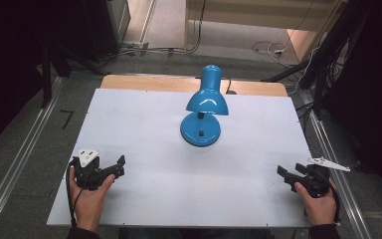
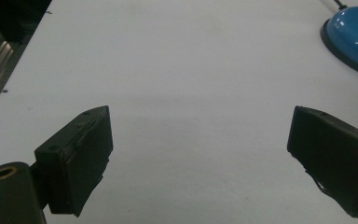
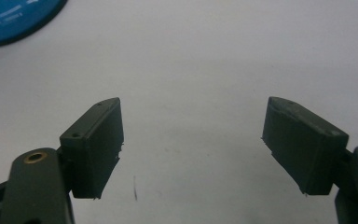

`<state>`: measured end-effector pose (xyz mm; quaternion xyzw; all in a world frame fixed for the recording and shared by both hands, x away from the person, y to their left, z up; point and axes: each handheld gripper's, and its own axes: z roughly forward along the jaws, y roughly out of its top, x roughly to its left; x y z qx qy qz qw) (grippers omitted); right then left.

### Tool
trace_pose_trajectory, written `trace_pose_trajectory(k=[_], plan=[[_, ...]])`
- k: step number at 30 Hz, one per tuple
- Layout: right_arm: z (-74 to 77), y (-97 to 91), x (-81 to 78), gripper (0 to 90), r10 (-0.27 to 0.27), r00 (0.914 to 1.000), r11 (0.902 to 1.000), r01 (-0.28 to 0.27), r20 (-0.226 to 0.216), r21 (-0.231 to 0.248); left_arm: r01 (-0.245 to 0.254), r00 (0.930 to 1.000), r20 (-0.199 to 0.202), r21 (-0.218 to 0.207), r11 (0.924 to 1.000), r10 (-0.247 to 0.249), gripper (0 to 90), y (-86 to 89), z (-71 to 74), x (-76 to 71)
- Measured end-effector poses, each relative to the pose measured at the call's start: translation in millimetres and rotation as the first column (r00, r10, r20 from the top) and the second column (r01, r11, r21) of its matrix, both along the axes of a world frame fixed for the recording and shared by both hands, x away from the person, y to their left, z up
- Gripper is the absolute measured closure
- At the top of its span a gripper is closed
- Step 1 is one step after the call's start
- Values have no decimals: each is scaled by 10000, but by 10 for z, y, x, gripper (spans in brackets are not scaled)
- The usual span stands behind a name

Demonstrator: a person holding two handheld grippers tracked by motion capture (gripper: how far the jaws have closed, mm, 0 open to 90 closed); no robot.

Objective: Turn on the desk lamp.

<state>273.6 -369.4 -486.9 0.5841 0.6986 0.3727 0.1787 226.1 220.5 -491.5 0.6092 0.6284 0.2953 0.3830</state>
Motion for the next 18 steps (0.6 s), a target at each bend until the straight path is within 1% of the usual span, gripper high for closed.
trace_pose_trajectory(k=[2,4,8,9,10,11,12,13,14,16,17,18], plan=[[23,41,26,189,60,9999,10000,-60,123,-43,5,9999,110,207,9998,-8,69,-6,19,1],[23,95,42,189,148,9998,9998,-146,135,-111,-66,9996,290,76,9999,64,69,-5,29,2],[11,215,69,189,328,9994,9993,-327,54,-194,82,9999,-99,-265,9996,-85,69,-4,-9,17],[9,245,73,189,420,9991,9989,-418,64,-230,82,9999,-99,-265,9996,-85,69,-4,-9,17],[14,274,72,189,459,9989,9987,-458,42,-235,35,10000,-15,-317,9995,-36,69,-6,-1,-1],[17,299,71,189,524,9986,9985,-523,50,-152,13,10000,35,-361,9993,-11,69,-7,0,-5],[24,324,73,189,578,9983,9983,-578,48,-59,37,10000,0,-327,9995,-37,70,-10,-4,2],[32,350,81,189,644,9979,9979,-643,87,-89,78,10000,-44,-232,9997,-79,69,-20,-8,8],[43,376,88,189,724,9973,9973,-723,110,-120,90,10000,-12,-54,9999,-90,69,-25,0,4],[62,406,93,190,776,9968,9969,-773,199,-113,37,9997,253,113,9999,-40,69,-25,38,-22],[71,415,92,190,793,9966,9968,-792,214,-50,-7,9995,316,151,9999,2,69,-24,52,-31],[76,421,95,190,845,9960,9964,-843,279,-104,-7,9995,319,141,9999,2,69,-22,53,-33]])
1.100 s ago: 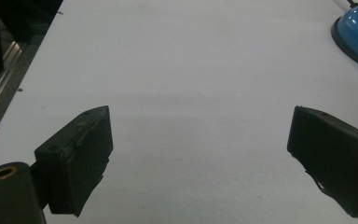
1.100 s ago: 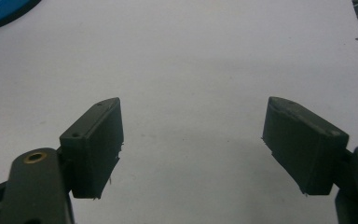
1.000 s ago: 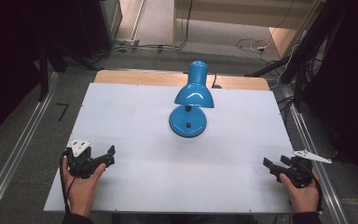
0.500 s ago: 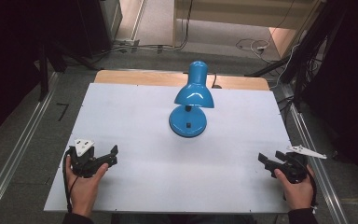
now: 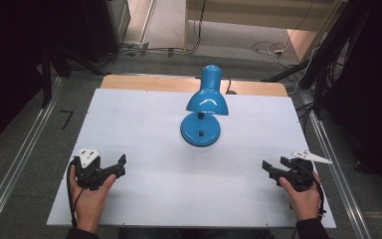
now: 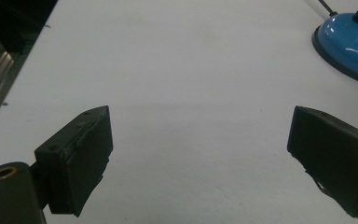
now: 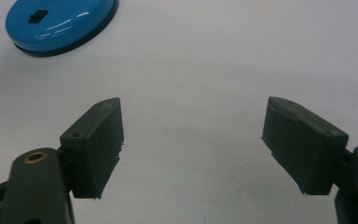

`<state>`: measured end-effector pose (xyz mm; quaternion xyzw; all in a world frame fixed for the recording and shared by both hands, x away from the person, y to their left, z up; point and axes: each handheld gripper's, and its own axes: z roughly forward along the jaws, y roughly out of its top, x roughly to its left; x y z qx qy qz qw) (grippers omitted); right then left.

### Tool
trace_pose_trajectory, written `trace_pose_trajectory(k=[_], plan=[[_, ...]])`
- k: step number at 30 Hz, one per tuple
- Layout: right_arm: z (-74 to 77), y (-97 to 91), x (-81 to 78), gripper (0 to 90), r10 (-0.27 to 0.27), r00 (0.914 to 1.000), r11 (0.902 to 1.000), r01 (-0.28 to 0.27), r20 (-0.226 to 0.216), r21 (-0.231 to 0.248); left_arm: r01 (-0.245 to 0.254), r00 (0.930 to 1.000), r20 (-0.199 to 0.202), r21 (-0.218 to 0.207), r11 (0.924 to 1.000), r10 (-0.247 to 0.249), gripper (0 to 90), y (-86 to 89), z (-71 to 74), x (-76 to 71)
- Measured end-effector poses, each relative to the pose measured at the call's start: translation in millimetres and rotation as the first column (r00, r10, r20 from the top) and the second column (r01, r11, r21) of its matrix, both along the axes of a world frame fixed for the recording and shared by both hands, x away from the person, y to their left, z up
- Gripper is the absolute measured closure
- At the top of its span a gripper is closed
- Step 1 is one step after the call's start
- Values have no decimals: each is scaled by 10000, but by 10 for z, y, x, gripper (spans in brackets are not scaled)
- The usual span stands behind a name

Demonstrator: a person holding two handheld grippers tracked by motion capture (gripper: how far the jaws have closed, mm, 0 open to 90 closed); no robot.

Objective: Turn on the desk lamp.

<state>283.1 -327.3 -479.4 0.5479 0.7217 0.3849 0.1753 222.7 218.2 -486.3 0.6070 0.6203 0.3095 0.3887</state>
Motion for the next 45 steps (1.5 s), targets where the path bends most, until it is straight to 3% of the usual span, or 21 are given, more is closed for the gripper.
trace_pose_trajectory(k=[4,7,11,14,16,19,28,45], plan=[[10,23,10,190,66,10000,10000,-66,8,25,71,9997,-234,-7,10000,-71,69,-10,-28,5],[28,38,27,191,138,9999,9999,-139,71,69,36,9999,-158,6,10000,-36,69,-20,-25,7],[28,78,99,194,203,9998,9984,-202,-5,529,79,9992,-389,-367,9993,-94,69,-7,-67,50],[12,160,145,194,452,9990,9984,-450,-30,349,59,9992,-385,-349,9994,-72,69,0,-63,49],[23,202,150,194,556,9984,9980,-557,20,304,-12,9999,-172,-357,9994,6,69,10,-34,32],[33,264,168,194,703,9975,9973,-704,96,188,88,9992,-379,-360,9993,-102,69,0,-57,46],[6,462,266,194,1169,9931,9931,-1169,-6,60,139,9994,-309,-473,9988,-154,69,6,-49,33],[34,774,405,198,1675,9859,9857,-1676,44,160,155,9993,-330,-701,9974,-179,70,20,-53,37]])
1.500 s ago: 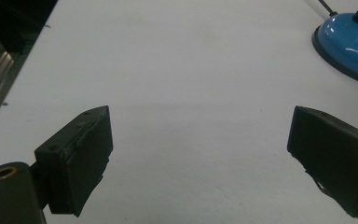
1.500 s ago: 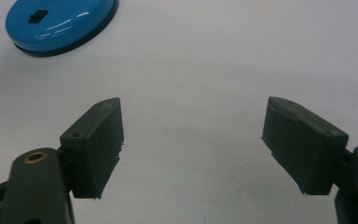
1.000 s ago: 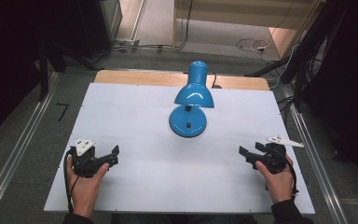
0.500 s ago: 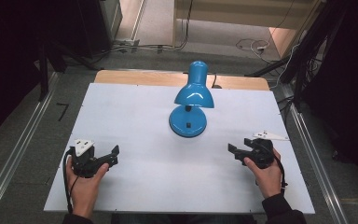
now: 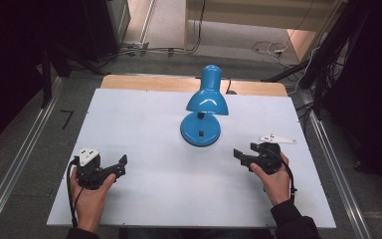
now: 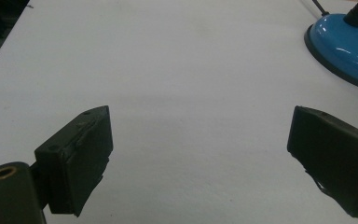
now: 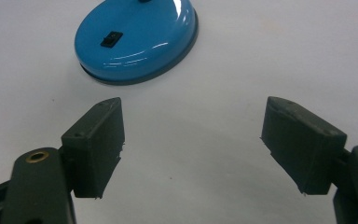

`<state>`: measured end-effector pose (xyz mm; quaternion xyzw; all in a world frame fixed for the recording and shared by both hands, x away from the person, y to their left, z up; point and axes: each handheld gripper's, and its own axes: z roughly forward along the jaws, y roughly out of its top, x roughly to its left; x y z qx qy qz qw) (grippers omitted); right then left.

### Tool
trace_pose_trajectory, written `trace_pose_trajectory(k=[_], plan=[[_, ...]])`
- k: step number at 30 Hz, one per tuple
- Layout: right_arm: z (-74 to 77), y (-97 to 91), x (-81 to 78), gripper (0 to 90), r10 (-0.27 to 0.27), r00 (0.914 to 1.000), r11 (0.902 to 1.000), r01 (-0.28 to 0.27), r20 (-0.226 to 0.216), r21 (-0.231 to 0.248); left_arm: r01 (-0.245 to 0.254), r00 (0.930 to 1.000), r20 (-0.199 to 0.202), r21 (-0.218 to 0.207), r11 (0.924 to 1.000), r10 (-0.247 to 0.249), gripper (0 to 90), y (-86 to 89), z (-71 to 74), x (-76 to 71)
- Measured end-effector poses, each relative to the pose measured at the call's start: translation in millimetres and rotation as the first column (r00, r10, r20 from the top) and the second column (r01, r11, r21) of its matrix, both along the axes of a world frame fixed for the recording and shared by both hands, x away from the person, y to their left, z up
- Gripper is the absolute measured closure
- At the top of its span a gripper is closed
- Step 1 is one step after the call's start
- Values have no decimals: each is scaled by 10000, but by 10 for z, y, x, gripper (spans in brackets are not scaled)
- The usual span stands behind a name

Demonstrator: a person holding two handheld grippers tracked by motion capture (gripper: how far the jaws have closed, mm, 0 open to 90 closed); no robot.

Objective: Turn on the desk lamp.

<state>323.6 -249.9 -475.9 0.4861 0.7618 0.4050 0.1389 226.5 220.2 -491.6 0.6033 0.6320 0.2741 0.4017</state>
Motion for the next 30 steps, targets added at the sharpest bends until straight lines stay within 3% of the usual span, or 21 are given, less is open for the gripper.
trace_pose_trajectory(k=[26,30], plan=[[5,346,147,205,427,9990,9988,-425,99,-253,15,10000,25,27,10000,-15,70,5,7,-24],[4,375,188,211,393,9992,9992,-393,11,49,37,10000,-72,-203,9998,-39,69,14,-15,-11]])
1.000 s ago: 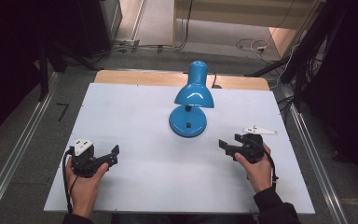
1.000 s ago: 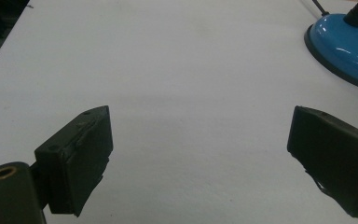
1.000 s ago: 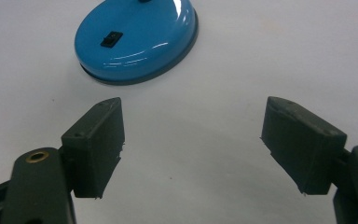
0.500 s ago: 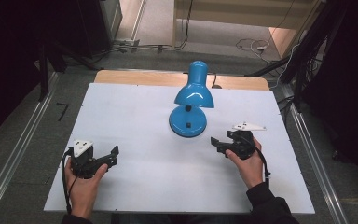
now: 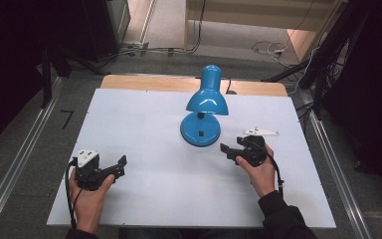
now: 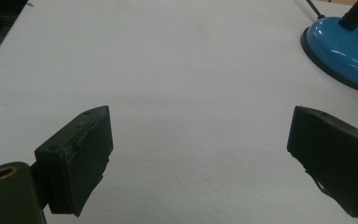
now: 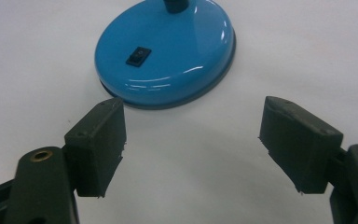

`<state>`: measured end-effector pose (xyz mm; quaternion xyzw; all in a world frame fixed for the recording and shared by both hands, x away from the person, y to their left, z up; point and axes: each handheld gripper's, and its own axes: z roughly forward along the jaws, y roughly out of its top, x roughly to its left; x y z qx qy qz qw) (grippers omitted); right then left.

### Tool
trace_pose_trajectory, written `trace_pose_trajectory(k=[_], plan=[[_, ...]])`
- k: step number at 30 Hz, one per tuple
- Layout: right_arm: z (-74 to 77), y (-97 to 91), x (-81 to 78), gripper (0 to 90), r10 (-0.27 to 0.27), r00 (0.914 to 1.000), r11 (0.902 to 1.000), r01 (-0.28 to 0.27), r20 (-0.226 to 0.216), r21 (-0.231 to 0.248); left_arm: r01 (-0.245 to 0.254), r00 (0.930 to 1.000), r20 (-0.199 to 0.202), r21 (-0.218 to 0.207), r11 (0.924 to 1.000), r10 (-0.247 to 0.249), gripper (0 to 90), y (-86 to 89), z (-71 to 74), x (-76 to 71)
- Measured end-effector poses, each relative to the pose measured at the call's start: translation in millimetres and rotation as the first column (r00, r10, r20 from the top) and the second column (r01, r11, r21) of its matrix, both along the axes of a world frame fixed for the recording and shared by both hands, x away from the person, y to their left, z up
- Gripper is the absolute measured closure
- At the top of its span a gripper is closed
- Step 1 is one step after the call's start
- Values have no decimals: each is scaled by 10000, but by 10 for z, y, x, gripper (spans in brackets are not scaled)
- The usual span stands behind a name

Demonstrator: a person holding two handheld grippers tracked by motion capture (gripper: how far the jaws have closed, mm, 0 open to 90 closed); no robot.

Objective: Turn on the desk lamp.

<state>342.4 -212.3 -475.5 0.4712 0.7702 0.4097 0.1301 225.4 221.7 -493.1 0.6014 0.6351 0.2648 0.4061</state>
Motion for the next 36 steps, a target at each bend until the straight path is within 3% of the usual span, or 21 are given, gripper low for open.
trace_pose_trajectory(k=[3,18,27,36], plan=[[-8,58,-2,212,104,9999,9997,-103,28,-229,41,10000,-1,54,10000,-41,70,-3,-1,5],[10,240,102,220,167,9998,9997,-165,94,-192,98,9997,208,237,9997,-103,70,-20,38,-38],[71,295,156,241,35,9998,10000,-36,218,50,46,9998,190,143,9999,-49,70,12,28,-46],[47,394,208,279,86,9999,10000,-86,109,-46,80,9998,195,87,9999,-82,70,13,27,-36]])
